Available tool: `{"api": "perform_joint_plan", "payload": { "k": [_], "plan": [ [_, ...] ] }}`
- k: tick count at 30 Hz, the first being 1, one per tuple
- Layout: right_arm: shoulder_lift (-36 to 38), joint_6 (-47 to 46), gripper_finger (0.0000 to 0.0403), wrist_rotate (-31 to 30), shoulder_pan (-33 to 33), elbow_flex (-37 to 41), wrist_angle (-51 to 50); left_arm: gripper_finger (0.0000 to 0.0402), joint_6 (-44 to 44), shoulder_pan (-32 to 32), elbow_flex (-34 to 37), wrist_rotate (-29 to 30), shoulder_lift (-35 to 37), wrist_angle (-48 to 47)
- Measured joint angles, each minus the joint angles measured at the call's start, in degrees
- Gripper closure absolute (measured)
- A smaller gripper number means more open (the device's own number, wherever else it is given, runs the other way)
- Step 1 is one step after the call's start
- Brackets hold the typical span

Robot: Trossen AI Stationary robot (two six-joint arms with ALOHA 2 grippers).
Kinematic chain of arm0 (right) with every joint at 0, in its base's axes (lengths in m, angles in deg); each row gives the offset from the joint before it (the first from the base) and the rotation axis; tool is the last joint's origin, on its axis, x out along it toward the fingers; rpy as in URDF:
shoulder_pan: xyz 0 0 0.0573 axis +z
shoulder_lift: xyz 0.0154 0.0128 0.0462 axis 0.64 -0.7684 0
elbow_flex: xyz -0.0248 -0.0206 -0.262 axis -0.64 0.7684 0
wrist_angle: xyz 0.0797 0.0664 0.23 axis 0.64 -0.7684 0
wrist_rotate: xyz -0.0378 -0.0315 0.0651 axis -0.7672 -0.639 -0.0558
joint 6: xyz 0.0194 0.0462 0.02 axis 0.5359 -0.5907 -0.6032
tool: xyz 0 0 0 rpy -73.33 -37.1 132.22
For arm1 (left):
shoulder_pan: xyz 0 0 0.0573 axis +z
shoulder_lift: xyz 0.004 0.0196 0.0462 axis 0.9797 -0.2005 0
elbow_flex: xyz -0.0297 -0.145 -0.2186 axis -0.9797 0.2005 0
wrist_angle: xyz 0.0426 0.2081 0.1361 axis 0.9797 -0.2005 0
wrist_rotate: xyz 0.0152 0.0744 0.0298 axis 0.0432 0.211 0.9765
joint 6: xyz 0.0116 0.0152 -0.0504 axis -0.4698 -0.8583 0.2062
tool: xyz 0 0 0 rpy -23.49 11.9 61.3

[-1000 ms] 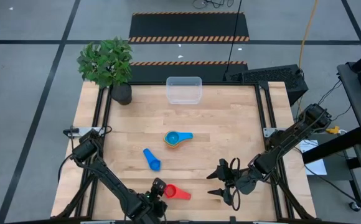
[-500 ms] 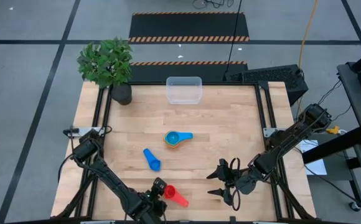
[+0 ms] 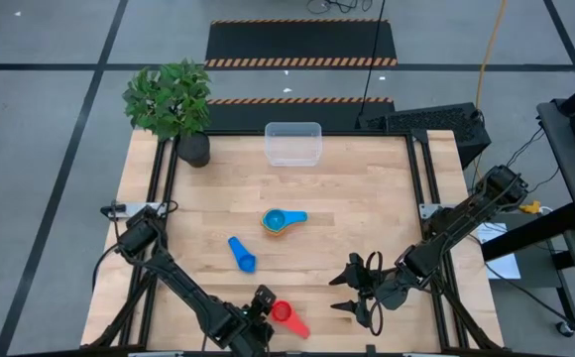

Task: Nest measuring cups in basket
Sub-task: Stack the red measuring cup on top of the light blue measuring cup

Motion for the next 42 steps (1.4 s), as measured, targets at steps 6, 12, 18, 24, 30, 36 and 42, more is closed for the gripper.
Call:
{"api": "perform_joint_plan", "payload": {
  "k": [6, 12, 18, 24, 30, 36, 42],
  "plan": [
    [0.0, 0.0, 0.011, 0.05, 0.0, 0.0, 0.0, 0.0204, 2.03, 0.2, 0.0, -0.03, 0.0, 0.19],
    [0.0, 0.0, 0.011, 0.17, 0.0, 0.0, -0.02, 0.0204, 7.51, 0.12, 0.0, -3.51, 0.0, -0.03],
    [0.0, 0.0, 0.011, 0.2, 0.0, 0.0, -0.02, 0.0204, 11.49, -0.11, 0.0, -6.43, 0.0, -0.51],
    [0.0, 0.0, 0.011, 0.22, 0.01, 0.0, -0.01, 0.0204, 10.87, -0.83, -2.29, -6.6, 0.0, -0.56],
    [0.0, 0.0, 0.011, 0.22, 0.02, 0.0, -0.02, 0.0204, 7.1, -0.95, -4.97, -3.91, 0.0, 0.83],
    [0.0, 0.0, 0.011, 0.22, 0.02, 0.0, -0.01, 0.0204, 3.0, -0.15, -5.18, -1.1, 0.0, 4.39],
    [0.0, 0.0, 0.011, 0.22, 0.02, 0.0, -0.02, 0.0204, 3.06, 1.37, -5.04, -0.87, 0.0, 6.91]
  ]
}}
